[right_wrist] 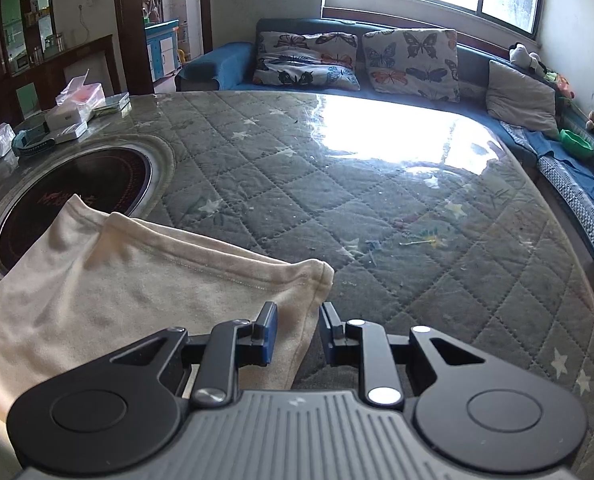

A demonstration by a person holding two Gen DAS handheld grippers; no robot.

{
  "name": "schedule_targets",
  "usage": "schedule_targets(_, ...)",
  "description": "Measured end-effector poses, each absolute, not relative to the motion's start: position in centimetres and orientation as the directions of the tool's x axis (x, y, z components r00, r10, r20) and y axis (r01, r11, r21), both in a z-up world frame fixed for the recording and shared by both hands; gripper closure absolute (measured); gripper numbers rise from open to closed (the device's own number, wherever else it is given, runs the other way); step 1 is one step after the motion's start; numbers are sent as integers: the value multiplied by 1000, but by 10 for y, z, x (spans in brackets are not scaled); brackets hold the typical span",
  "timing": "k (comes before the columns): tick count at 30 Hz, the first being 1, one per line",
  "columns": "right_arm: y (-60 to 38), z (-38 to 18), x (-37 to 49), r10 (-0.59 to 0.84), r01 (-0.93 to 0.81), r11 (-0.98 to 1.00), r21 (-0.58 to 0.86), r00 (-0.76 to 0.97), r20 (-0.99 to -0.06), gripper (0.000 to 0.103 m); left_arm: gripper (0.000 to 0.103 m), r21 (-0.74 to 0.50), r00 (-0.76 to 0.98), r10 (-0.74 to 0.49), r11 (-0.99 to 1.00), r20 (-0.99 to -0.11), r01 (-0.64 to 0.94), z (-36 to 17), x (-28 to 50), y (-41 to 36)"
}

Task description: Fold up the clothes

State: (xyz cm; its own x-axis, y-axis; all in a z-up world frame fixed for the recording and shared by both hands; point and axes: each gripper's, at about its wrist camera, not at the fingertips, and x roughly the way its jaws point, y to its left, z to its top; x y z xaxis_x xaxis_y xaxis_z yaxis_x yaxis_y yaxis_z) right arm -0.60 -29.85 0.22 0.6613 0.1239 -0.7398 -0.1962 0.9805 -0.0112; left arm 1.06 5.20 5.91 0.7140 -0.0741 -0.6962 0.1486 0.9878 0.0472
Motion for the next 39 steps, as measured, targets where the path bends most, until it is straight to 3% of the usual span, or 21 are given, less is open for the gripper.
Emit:
schedule_targets(9, -301, -3, 17, 127, -192, 981, 3, 639, -758, 81, 55, 48, 639, -93, 979, -763, 200, 26, 61, 28)
schedule_targets(13, -296, -3, 28, 124, -195, 981, -6, 644, -755, 81, 92, 5, 637, -145, 974, -757, 227, 22, 66, 34)
schedule_targets(16, -291, -2, 36, 118, -197, 980, -17, 651, -750, 81, 100, 28, 663, -130, 975, -737, 221, 23, 66, 35)
schedule_targets(20, -284, -1, 48, 111, -199, 979, -31, 660, -743, 94, 101, 17, 714, -109, 986, -692, 167, 35, 71, 46)
schedule_targets(28, -264, -1, 82, 100, -207, 977, -57, 675, -731, 98, 100, 46, 713, -9, 997, -701, 57, 29, 107, 71)
schedule_targets(31, -258, 1, 85, 131, -239, 970, -43, 666, -734, 88, 97, 30, 695, -7, 999, -719, 41, 23, 112, 80)
schedule_targets(32, -256, 1, 84, 145, -254, 966, -39, 665, -733, 78, 97, 28, 695, -7, 999, -719, 38, 23, 112, 82)
schedule_targets(35, -253, -1, 87, 138, -267, 962, -58, 659, -740, 71, 97, 21, 693, -8, 999, -721, 34, 21, 114, 85)
schedule_targets(38, -254, -6, 98, 150, -253, 967, -27, 652, -743, 72, 96, 36, 692, 0, 999, -722, 38, 18, 115, 82)
schedule_targets(39, -254, -8, 101, 154, -248, 969, -16, 650, -744, 79, 96, 51, 695, 9, 998, -719, 40, 18, 115, 80)
